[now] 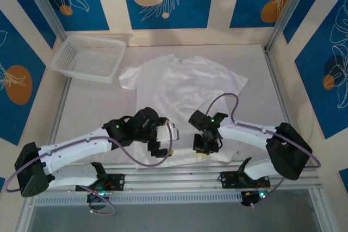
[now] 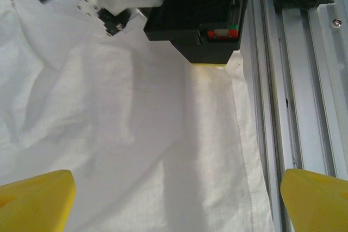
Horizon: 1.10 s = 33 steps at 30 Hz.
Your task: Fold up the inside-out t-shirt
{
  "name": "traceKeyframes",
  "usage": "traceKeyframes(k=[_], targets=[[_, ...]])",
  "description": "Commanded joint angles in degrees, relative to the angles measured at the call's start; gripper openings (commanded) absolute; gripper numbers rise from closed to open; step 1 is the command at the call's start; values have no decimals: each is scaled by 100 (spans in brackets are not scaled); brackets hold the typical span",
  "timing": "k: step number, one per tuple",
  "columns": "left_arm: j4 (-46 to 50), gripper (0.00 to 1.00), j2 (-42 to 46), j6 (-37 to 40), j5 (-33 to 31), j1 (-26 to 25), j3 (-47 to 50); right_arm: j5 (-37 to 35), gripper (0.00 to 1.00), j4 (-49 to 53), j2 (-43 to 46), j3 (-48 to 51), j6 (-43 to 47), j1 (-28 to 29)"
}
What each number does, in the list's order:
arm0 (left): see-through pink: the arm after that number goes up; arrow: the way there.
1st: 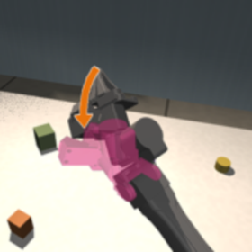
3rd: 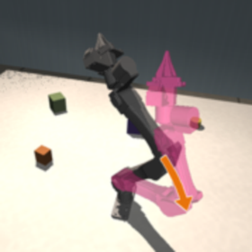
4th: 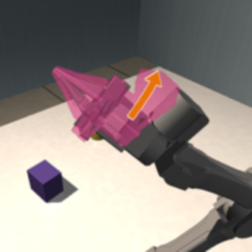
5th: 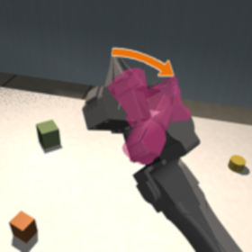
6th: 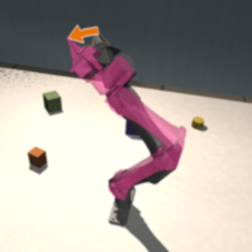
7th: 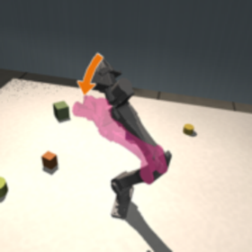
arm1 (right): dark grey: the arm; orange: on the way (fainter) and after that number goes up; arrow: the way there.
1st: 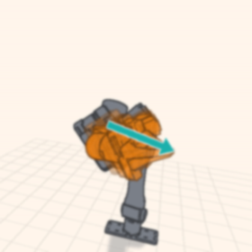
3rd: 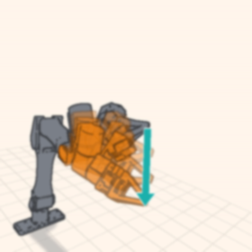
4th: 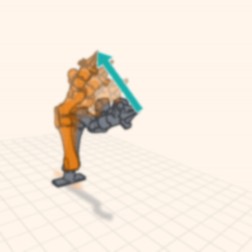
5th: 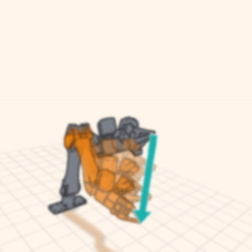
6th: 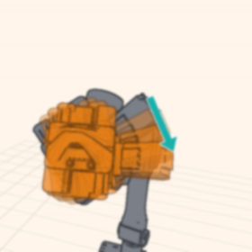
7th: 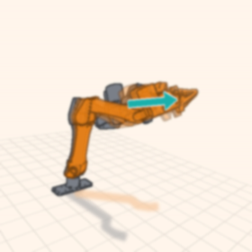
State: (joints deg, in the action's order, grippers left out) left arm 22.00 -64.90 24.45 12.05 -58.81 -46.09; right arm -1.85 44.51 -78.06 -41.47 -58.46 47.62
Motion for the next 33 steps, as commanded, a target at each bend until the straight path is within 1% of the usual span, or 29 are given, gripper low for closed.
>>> traceKeyframes(k=[1, 5, 8, 10, 12, 14, 18, 20, 21, 22, 23, 24, 25, 26, 27, 28, 31, 33], targets=[[-274, 97, -34, -265, 210, -102, 201, -122, 0, -38, 236, -155, 23, -38], [-424, 97, -333, -452, 135, -303, 303, -144, 0, -52, 469, -396, 74, -152], [-776, 97, -493, -521, 104, -436, 435, -113, 0, -53, 753, -688, 166, -399], [-1044, 97, -658, -554, 87, -472, 498, 34, 0, -80, 860, -795, 216, -616], [-1106, 97, -952, -596, 13, -491, 438, 226, 0, -141, 881, -818, 238, -762], [-1280, 97, -1303, -749, -289, -508, 383, 354, 0, -197, 902, -818, 216, -815], [-2078, 98, -1834, -1281, -1384, -510, 442, 512, 0, -316, 946, -812, 142, -816], [-2221, 95, -2063, -1394, -1849, -516, 349, 587, 0, -380, 1017, -827, 101, -816], [-2257, 91, -2220, -1490, -2249, -509, 283, 587, 0, -382, 1072, -841, 82, -815], [-2275, 84, -2373, -1608, -2698, -510, 206, 584, 0, -382, 1131, -868, 78, -815], [-2267, 72, -2470, -1702, -3013, -511, 146, 555, 0, -374, 1194, -878, 88, -823], [-2239, 54, -2553, -1883, -3274, -495, 74, 502, 0, -347, 1279, -877, 123, -831], [-2206, 38, -2570, -2065, -3406, -461, 11, 408, 0, -306, 1376, -849, 177, -852], [-2191, 25, -2535, -2181, -3378, -437, -20, 302, 0, -252, 1465, -794, 204, -884], [-2251, 11, -2431, -2259, -3250, -430, -8, 212, 0, -245, 1585, -708, 272, -930], [-2336, 1, -2302, -2313, -2978, -427, 19, 185, 0, -292, 1711, -604, 380, -971], [-2404, 0, -1966, -2430, -2283, -423, -9, 113, 0, -632, 2033, -395, 985, -898], [-2341, 0, -1816, -2512, -2031, -422, -87, -58, 1, -805, 2249, -250, 1368, -780]])
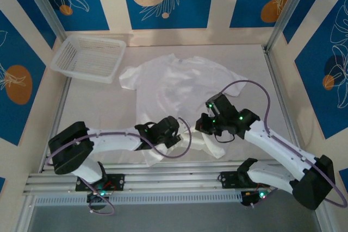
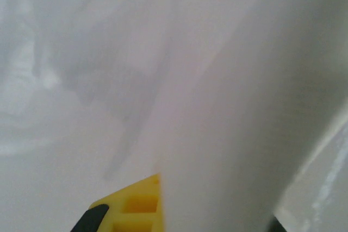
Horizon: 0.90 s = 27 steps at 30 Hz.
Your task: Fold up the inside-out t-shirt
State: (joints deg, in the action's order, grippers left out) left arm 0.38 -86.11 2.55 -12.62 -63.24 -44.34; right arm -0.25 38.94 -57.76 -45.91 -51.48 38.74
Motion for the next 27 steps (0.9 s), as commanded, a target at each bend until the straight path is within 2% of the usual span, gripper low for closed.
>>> traceKeyframes(k=[1, 4, 5, 7, 9, 12, 14, 15, 17, 19, 20, 21, 22, 23, 24, 25, 27], targets=[[-162, 0, 351, -336, 565, 27, -285, -302, 0, -291, 325, 250, 793, 123], [7, 2, 312, -292, 757, 38, -364, -399, 0, -437, 534, 400, 929, 99], [40, 9, 282, -290, 801, 39, -374, -348, 0, -486, 546, 416, 987, 99], [143, 31, 144, -255, 969, 38, -438, -208, 0, -556, 499, 390, 1039, 107], [186, 48, -21, -255, 1049, 39, -511, -146, 0, -593, 443, 372, 1002, 131], [99, 55, -218, -263, 1165, 35, -567, -94, 0, -633, 397, 325, 925, 166], [3, 54, -296, -293, 1104, 38, -559, -131, 0, -642, 414, 309, 871, 173], [-48, 50, -326, -307, 1017, 35, -558, -146, 0, -635, 423, 306, 852, 178], [-103, 35, -328, -307, 849, 39, -568, -228, 0, -575, 432, 301, 828, 178], [-165, 9, -208, -299, 772, 42, -546, -509, 0, -384, 440, 298, 802, 178], [-185, 0, -116, -299, 768, 45, -534, -708, 0, -264, 447, 305, 760, 166], [-192, 0, 13, -307, 810, 54, -516, -856, 1, -174, 477, 309, 765, 156], [-194, 0, 144, -315, 918, 80, -506, -861, 8, -203, 534, 328, 885, 167], [-188, 0, 246, -354, 1028, 107, -512, -768, 19, -314, 610, 360, 1084, 191], [-156, 0, 347, -447, 1134, 152, -535, -660, 34, -491, 729, 391, 1397, 255], [-81, 0, 421, -607, 1186, 216, -581, -573, 43, -722, 903, 471, 1804, 373], [52, 0, 505, -1010, 1305, 393, -686, -609, 47, -1353, 1328, 863, 2744, 669]])
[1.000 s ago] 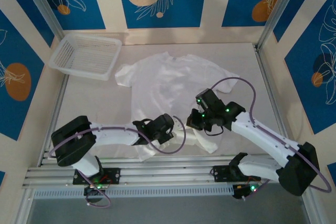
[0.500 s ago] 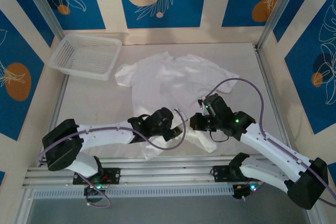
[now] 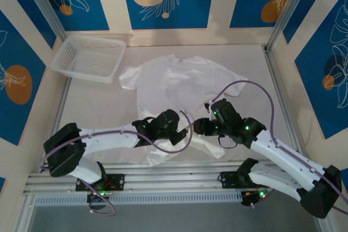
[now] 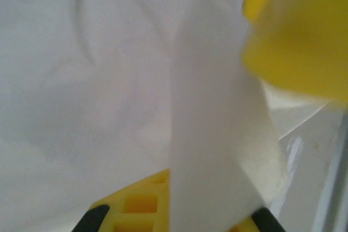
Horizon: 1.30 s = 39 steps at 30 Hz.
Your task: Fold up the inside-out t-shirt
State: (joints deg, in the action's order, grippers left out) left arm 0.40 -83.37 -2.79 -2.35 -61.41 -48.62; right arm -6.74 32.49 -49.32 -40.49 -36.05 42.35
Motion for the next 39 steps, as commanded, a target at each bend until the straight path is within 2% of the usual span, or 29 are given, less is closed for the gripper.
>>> traceKeyframes(k=[1, 3, 6, 8, 10, 11, 15, 18, 20, 22, 25, 27, 29, 31, 32, 35, 37, 39], targets=[[112, 0, 258, -705, 410, 337, -316, -121, 42, -1134, 737, 635, 1463, 474], [197, 0, 295, -1084, 672, 553, -422, -293, 31, -2365, 1232, 1433, 2143, 847], [414, 0, 304, -1418, 888, 766, -643, -1008, 18, -4359, 1587, 2514, 3521, 1598], [688, 0, 280, -1517, 901, 814, -856, -1529, 10, -5236, 1388, 2787, 4456, 2020], [930, 0, 260, -1571, 962, 849, -1090, -1942, 3, -5774, 864, 2828, 5292, 2176], [973, 0, 256, -1577, 1009, 849, -1170, -2111, 0, -5967, 578, 2804, 5639, 2168], [1177, 0, 277, -1682, 1260, 854, -1569, -3024, 0, -7260, -999, 2655, 7321, 2023], [1438, 0, 316, -1839, 1412, 858, -1977, -3672, 0, -8569, -2138, 2468, 8643, 1548], [1541, 0, 347, -1921, 1531, 856, -2230, -3747, 0, -9138, -2583, 2295, 9060, 1100], [1565, 0, 365, -1933, 1671, 866, -2451, -3530, 0, -9438, -2809, 2194, 9342, 658], [1469, 0, 378, -1966, 1898, 866, -2728, -3207, 0, -9148, -2953, 1960, 9364, -36], [1350, 0, 336, -2072, 2078, 862, -2942, -3310, 0, -9094, -3160, 1764, 9405, -393], [1269, 0, 226, -2248, 2157, 863, -3196, -3485, 0, -9212, -3330, 1619, 9383, -416], [1264, 0, 35, -2448, 2088, 859, -3563, -3482, 0, -8729, -3461, 1392, 9075, -113], [1296, 0, -78, -2527, 2040, 863, -3786, -3413, 0, -8341, -3547, 1265, 8645, 33], [1153, 0, -339, -2599, 2146, 858, -4250, -3188, 0, -7258, -3670, 898, 6799, 2], [1059, 0, -442, -2662, 2168, 854, -4455, -2898, 0, -6156, -3341, 466, 6249, 161], [1061, 0, -510, -2692, 2130, 854, -4670, -2011, 0, -4730, -2816, -275, 5382, 113]])
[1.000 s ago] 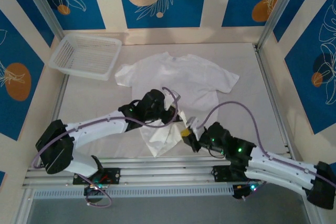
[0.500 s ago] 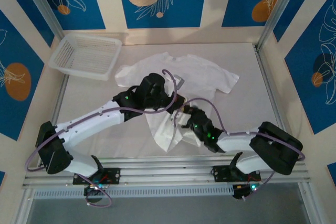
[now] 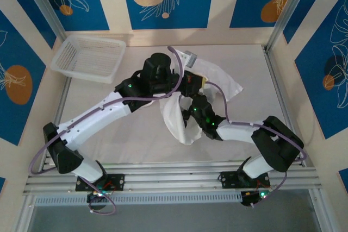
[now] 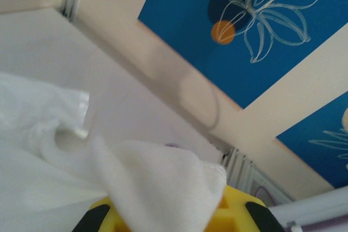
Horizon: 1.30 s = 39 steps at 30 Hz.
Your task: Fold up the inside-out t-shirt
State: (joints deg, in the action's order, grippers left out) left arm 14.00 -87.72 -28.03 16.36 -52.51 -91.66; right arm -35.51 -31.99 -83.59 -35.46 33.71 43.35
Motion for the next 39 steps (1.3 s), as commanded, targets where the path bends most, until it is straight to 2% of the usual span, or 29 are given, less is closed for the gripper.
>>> traceKeyframes(k=[1, 4, 7, 10, 12, 14, 18, 23, 26, 29, 32, 34, 37, 39], targets=[[-353, 0, -106, -169, 269, -37, -456, 1320, 0, 2113, 762, -1081, -2271, -225], [-573, 0, -220, -179, 358, -50, -753, 2026, 0, 2202, 910, -1303, -4134, -1001], [-632, 0, -387, -141, 455, -79, -1251, 2508, 0, 2242, 511, -1302, -4466, -1069], [-482, 0, -572, 306, 469, -226, -1857, 2899, 0, 2634, -292, -1441, -4847, -1039], [-257, 0, -676, 776, 330, -381, -2205, 3171, 0, 3021, -517, -1664, -5012, -982], [-48, 0, -779, 1066, 220, -489, -2462, 3258, 0, 3241, -348, -1856, -5064, -934], [53, 0, -936, 1065, 200, -516, -2668, 3529, 0, 3076, 355, -2091, -5215, -1178], [566, 0, -1002, 1184, -264, -534, -2752, 3265, 0, 3020, 340, -2061, -4970, -1167], [802, 0, -1046, 1381, -79, -564, -2888, 3362, 0, 3087, -125, -1937, -5017, -988], [906, 0, -1274, 1392, 38, -602, -3276, 3323, 0, 3252, -1024, -2062, -5325, -769], [1274, 0, -1808, 1386, 222, -699, -4297, 3689, 0, 3739, -1944, -2623, -5620, -758], [1645, 0, -2261, 1451, 376, -852, -5227, 3672, 0, 4230, -2368, -3123, -5664, -751], [1786, 0, -2643, 1466, 514, -1064, -5982, 3551, 0, 4581, -2583, -3588, -5700, -767], [1667, 0, -2690, 1419, 520, -1142, -6013, 3588, 7, 4689, -2585, -3754, -5738, -776]])
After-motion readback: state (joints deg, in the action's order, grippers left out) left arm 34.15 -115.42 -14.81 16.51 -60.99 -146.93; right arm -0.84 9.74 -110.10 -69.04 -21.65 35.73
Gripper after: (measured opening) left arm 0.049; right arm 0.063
